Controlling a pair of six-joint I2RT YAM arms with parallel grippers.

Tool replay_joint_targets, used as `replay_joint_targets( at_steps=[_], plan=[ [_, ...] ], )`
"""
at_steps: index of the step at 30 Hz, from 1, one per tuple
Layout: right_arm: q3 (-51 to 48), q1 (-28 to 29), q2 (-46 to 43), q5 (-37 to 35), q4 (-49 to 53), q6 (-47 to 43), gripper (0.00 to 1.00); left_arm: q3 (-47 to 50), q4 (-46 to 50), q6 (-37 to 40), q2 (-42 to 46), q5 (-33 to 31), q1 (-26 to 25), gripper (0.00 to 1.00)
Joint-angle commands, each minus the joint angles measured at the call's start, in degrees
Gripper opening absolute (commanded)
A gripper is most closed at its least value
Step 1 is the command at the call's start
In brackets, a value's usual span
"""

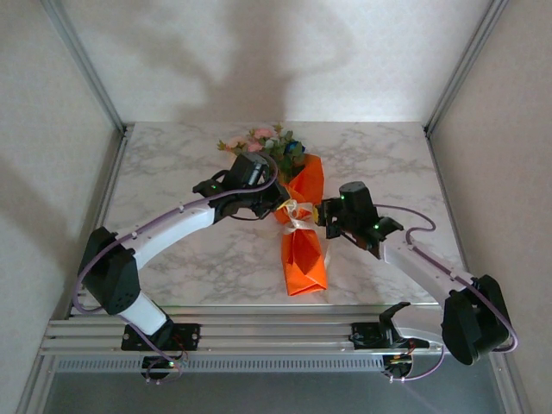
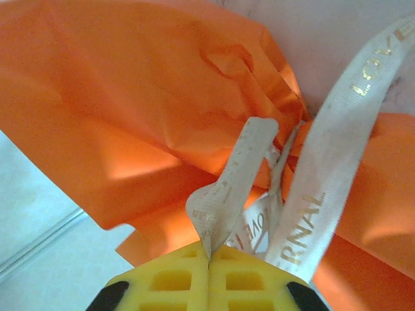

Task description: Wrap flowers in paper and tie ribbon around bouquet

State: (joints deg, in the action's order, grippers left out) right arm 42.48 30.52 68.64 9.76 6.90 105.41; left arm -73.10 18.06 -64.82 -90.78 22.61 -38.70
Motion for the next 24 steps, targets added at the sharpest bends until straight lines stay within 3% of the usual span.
replay_joint_targets(
  at_steps=[1,18,24],
  plan=[
    [-0.6,1.2,-2.3,2.3,1.6,-2.2,0.00,1.4,1.3,-1.5,0.1,-0.8,-0.4,0.00],
    [-2.5,7.9,-4.2,4.3,13.3,-5.3,0.00,5.3,3.0,-5.7,2.9,-0.9,-0.4,0.00],
    [-3.6,8.9,-2.0,4.5,13.2,-6.0,0.00,8.2,1.7,-7.4,4.6,0.1,-0.4,0.00]
  ],
)
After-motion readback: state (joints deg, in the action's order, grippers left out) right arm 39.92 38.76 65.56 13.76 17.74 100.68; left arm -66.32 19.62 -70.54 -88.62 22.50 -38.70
